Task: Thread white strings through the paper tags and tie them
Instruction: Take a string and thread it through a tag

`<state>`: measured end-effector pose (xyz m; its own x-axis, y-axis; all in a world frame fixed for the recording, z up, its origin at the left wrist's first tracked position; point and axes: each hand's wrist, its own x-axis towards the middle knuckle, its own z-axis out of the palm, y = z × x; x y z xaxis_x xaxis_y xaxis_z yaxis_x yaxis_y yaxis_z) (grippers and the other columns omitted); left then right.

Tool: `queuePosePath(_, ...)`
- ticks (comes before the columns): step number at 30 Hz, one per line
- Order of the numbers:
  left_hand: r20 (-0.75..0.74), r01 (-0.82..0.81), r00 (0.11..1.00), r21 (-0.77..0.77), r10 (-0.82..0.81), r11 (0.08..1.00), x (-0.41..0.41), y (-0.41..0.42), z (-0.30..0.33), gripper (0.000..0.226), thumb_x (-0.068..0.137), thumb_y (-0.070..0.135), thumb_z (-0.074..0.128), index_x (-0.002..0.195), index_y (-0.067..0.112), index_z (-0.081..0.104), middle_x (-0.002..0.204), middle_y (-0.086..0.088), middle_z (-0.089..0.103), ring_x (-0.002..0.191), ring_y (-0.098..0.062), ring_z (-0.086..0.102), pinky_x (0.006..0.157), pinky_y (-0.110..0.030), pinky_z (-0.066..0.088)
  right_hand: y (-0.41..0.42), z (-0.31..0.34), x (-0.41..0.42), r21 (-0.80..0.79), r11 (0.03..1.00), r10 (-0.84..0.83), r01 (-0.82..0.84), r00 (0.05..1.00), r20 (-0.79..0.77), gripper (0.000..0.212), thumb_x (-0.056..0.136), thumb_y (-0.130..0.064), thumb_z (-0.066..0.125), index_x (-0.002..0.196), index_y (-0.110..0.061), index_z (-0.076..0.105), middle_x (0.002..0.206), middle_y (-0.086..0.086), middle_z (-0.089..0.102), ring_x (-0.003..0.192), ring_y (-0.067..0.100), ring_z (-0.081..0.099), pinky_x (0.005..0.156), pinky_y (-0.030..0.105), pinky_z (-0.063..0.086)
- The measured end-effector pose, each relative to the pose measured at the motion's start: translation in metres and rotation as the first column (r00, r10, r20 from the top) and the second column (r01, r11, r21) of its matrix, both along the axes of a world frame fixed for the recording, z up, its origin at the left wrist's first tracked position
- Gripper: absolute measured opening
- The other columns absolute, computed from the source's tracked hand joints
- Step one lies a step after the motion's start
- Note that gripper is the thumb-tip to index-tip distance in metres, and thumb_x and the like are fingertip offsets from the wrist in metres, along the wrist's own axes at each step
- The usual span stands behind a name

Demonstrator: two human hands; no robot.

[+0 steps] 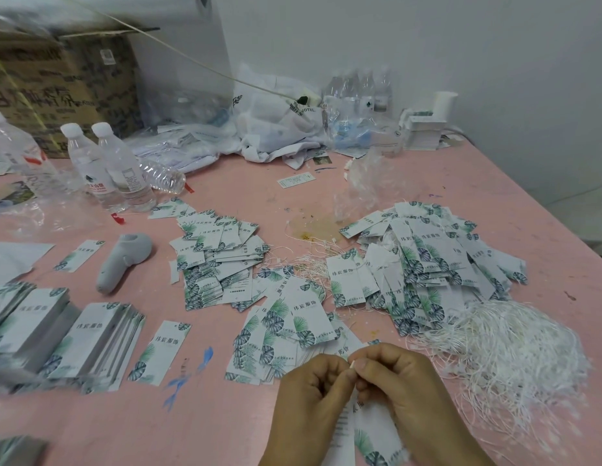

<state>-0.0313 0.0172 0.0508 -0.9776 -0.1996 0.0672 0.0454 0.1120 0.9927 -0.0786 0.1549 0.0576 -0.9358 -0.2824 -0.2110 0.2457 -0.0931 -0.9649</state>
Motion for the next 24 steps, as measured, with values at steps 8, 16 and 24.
queuePosePath(8, 0.000, 0.020, 1.000, -0.086, -0.020, 0.996, 0.003, -0.003, 0.001, 0.027, 0.089, 0.012, 0.072, 0.072, 0.033, 0.068, 0.050, 0.014, 0.050, 0.047, 0.000, 0.038, 0.049, -0.009, 0.031, 0.005, 0.008, -0.002, -0.115, 0.991, 0.087, -0.069, 0.984, 0.155, 0.016, 0.064, -0.008, 0.074, 0.076, 0.002, 0.075, 0.062, 0.019, 0.061, 0.050, 0.018, 0.057, 0.049, 0.024, 0.050)
queuePosePath(16, -0.046, -0.002, 0.999, 0.054, 0.004, 0.999, -0.002, -0.006, -0.004, 0.014, 0.071, 0.040, 0.071, 0.069, 0.026, 0.068, 0.051, 0.008, 0.050, 0.051, -0.005, 0.040, 0.052, -0.018, 0.033, 0.004, 0.014, 0.001, -0.081, 0.996, 0.051, -0.041, 0.991, 0.127, 0.015, 0.068, -0.006, 0.074, 0.083, -0.004, 0.078, 0.064, 0.018, 0.063, 0.053, 0.019, 0.059, 0.052, 0.024, 0.051)
queuePosePath(24, -0.146, 0.159, 0.986, 0.710, -0.077, 0.686, -0.010, -0.022, -0.011, 0.033, 0.058, 0.026, 0.094, 0.067, 0.009, 0.067, 0.091, -0.012, 0.066, 0.054, -0.013, 0.050, 0.057, -0.022, 0.047, 0.008, 0.014, 0.010, 0.351, 0.925, 0.243, -0.147, 0.938, -0.247, 0.050, 0.082, -0.021, 0.070, 0.127, -0.039, 0.054, 0.122, -0.025, 0.062, 0.118, -0.001, 0.056, 0.101, 0.019, 0.044)
